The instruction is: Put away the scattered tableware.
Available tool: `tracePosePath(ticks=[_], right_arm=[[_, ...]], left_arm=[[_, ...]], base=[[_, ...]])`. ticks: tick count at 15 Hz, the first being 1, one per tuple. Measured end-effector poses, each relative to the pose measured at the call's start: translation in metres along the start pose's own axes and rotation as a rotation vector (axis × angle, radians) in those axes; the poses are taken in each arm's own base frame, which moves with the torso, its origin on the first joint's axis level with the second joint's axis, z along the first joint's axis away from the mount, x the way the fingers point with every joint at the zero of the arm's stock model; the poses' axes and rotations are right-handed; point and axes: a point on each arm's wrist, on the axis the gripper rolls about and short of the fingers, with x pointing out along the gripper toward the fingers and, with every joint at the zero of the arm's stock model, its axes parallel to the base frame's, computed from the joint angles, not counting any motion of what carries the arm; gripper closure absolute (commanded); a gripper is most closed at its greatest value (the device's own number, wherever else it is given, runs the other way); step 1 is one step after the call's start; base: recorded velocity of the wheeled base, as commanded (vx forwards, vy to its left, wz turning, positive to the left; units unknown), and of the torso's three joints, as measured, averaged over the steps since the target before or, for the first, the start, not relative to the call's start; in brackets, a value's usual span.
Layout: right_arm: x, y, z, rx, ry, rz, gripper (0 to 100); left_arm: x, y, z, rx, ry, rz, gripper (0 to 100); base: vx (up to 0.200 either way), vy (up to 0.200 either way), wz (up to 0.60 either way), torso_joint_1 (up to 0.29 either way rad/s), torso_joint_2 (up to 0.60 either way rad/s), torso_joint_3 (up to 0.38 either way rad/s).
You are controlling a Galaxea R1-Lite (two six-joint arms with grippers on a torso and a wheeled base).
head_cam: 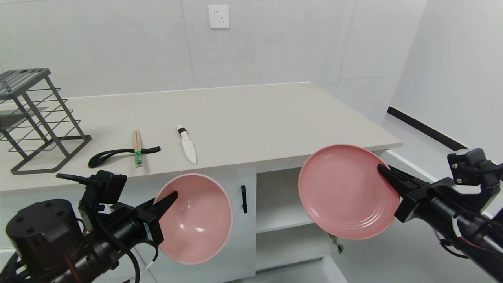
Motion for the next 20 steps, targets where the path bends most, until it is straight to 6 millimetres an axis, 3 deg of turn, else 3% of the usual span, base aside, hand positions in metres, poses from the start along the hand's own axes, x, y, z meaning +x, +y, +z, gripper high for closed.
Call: tracePosePath(ticks=[13,20], right_arm=[[0.0005,0.0001,-0.0016,0.000,0.008,0.000,100],[0.0017,0.0001,-0.0036,0.000,0.019,0.000,100]], left_arm=[[-0.0005,-0.0030,0.0004,0.003,-0.004,-0.006,100],[0.0014,-0.0039,-0.0026,0.004,0.011,-0.005,100]], base=[[0.000,0.000,0.00,-0.251,0.41,0.174],[0.000,0.000,0.00,-0.046,0.19,0.064]])
